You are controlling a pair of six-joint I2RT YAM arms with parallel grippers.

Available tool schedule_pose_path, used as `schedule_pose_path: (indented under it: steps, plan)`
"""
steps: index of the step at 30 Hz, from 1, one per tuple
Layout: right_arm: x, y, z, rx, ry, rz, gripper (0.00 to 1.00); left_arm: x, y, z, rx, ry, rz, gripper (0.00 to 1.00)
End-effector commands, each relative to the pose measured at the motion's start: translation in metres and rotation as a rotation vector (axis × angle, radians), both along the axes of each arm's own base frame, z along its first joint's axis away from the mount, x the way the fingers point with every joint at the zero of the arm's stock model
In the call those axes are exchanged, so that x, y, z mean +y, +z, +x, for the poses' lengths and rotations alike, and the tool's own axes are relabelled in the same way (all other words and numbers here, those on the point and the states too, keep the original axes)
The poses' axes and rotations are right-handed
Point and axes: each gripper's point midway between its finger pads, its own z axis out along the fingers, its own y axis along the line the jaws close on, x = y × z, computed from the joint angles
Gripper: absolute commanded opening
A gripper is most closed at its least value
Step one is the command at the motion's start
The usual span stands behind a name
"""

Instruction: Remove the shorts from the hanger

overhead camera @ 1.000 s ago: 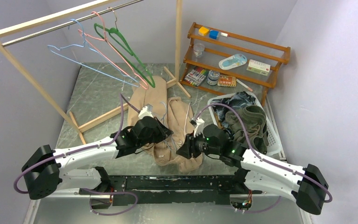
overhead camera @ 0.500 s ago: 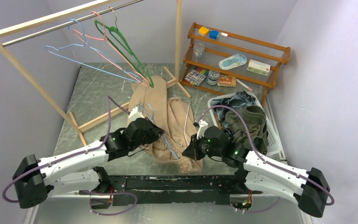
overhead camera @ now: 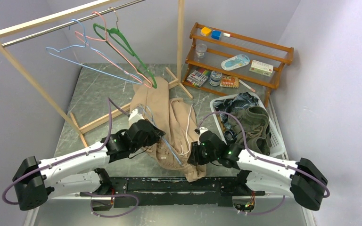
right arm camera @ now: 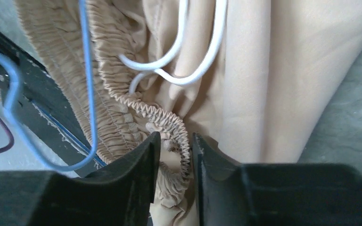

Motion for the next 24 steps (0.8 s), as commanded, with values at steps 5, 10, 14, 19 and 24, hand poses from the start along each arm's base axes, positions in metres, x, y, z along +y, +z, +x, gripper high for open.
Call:
schedule_pose_path:
  steps: [5, 10, 14, 19, 24]
  plan:
    - [0.014, 0.076, 0.017, -0.255, 0.023, 0.249, 0.53, -0.023, 0.02, 0.004, -0.014, -0.05, -0.052, 0.07]
    - [0.026, 0.089, -0.003, -0.331, 0.233, 0.331, 0.58, -0.029, 0.023, 0.004, 0.015, -0.044, -0.078, 0.07]
    - [0.034, 0.086, 0.002, -0.392, 0.309, 0.275, 0.59, -0.036, 0.028, 0.006, 0.043, -0.037, -0.1, 0.07]
    - [0.039, 0.08, 0.019, -0.463, 0.304, 0.163, 0.54, -0.041, 0.034, 0.005, 0.059, -0.04, -0.127, 0.07]
    - [0.035, 0.079, 0.032, -0.514, 0.257, 0.094, 0.23, -0.038, 0.037, 0.004, 0.048, -0.034, -0.138, 0.07]
